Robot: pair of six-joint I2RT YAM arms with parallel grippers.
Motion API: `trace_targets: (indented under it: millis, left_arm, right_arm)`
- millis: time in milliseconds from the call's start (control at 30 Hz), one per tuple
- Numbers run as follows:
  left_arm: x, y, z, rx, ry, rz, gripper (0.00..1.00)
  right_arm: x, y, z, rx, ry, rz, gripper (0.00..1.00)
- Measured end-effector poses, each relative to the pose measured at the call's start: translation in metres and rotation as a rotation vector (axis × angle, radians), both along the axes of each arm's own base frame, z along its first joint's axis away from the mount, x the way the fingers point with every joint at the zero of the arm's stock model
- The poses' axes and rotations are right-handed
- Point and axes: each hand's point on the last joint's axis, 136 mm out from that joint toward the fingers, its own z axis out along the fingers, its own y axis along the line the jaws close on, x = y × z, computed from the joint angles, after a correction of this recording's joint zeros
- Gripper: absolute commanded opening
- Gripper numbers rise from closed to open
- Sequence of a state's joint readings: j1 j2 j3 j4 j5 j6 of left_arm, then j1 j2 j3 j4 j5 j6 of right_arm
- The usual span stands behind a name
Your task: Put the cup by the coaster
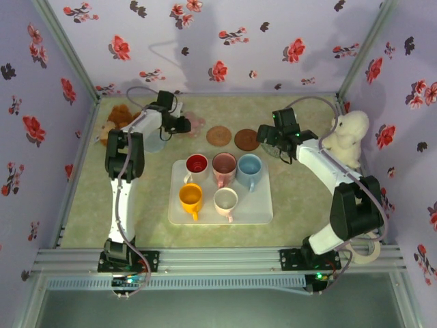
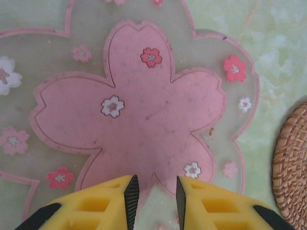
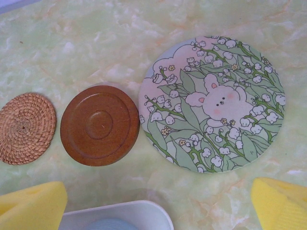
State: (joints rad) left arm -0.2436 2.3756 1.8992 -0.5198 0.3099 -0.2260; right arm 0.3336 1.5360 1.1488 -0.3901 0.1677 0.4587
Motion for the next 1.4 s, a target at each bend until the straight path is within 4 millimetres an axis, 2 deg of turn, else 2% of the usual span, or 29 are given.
trace_targets:
  millis: [167, 267, 400, 733, 967, 1133, 1233, 1333, 1400]
  left_arm:
    - [-0.007, -0.002, 0.002, 0.014, 0.017, 0.000, 0.43]
    - [-0.011, -0.002, 0.005, 0.023, 0.044, 0.008, 0.56]
    - [-0.018, 0.000, 0.007, 0.034, 0.082, 0.030, 0.62]
    - [-0.036, 0.023, 0.005, 0.104, 0.195, 0.131, 0.82]
    - [-0.040, 0.033, 0.009, 0.134, 0.225, 0.158, 0.86]
    - [-0.025, 0.031, 0.019, 0.133, 0.200, 0.162, 0.82]
    - [-0.016, 0.028, 0.015, 0.131, 0.196, 0.162, 0.79]
    - [-0.015, 0.029, 0.002, 0.147, 0.219, 0.164, 0.79]
    - [-0.015, 0.029, 0.004, 0.147, 0.221, 0.163, 0.78]
  right_arm:
    - [0.000, 0.000, 0.000, -0.004, -0.001, 0.004, 0.99]
    - [0.000, 0.000, 0.000, -0.004, -0.001, 0.004, 0.99]
    - [0.000, 0.000, 0.000, -0.004, -0.001, 0.005, 0.99]
    - [0.000, 0.001, 0.000, -0.005, 0.000, 0.013, 0.99]
    - [0.000, 0.001, 0.000, -0.003, 0.001, 0.015, 0.99]
    - [0.000, 0.001, 0.000, -0.003, 0.001, 0.015, 0.99]
    - [0.000, 0.001, 0.000, -0.003, 0.000, 0.015, 0.99]
    - [0.000, 0.001, 0.000, -0.003, 0.000, 0.015, 0.99]
    - [0.000, 0.001, 0.000, -0.004, 0.000, 0.015, 0.99]
